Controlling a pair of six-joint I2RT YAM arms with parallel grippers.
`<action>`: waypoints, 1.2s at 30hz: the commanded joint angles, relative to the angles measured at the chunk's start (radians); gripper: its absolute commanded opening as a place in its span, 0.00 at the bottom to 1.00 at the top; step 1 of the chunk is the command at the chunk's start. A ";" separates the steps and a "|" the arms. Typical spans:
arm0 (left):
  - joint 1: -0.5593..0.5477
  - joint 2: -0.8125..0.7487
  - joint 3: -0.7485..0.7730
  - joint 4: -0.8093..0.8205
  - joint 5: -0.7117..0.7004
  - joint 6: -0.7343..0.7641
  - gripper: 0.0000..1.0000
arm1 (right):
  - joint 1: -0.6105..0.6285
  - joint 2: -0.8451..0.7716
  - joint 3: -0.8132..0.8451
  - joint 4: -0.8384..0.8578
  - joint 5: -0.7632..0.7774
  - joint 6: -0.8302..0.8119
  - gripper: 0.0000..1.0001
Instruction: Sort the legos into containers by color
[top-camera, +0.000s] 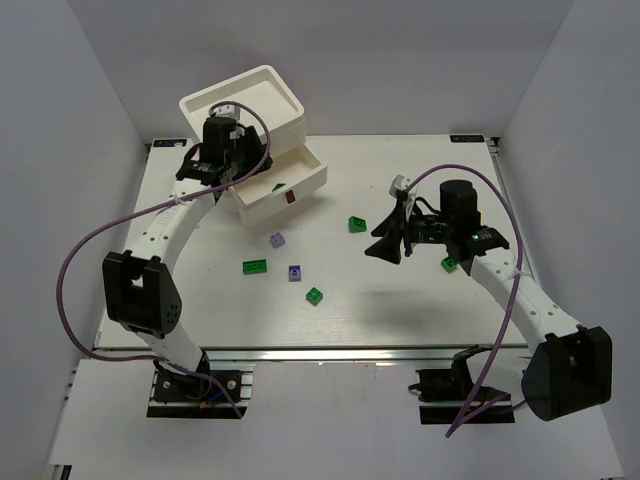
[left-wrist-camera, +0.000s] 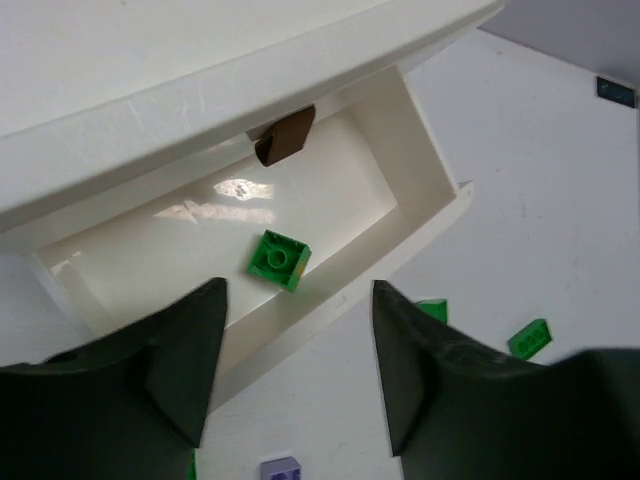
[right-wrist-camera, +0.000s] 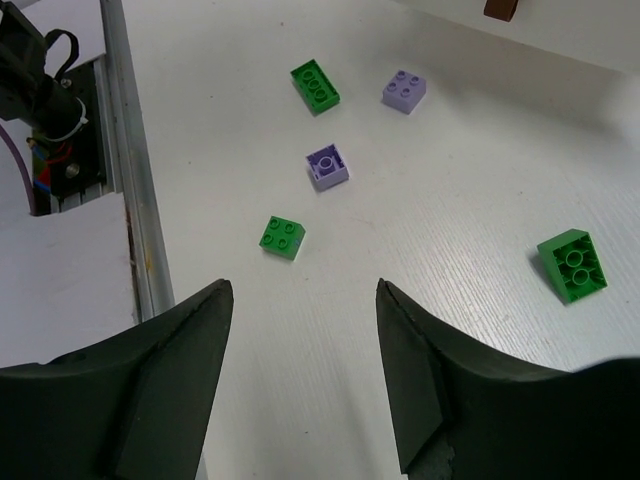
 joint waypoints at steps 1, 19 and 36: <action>-0.005 -0.145 -0.039 0.020 0.064 0.017 0.61 | -0.008 0.022 0.029 -0.020 -0.028 -0.078 0.65; 0.017 -0.949 -0.814 0.063 0.274 0.301 0.85 | 0.046 0.427 0.196 -0.116 0.291 -0.749 0.89; 0.005 -1.096 -0.848 0.023 0.138 0.284 0.88 | 0.039 0.741 0.473 -0.213 0.345 -0.961 0.89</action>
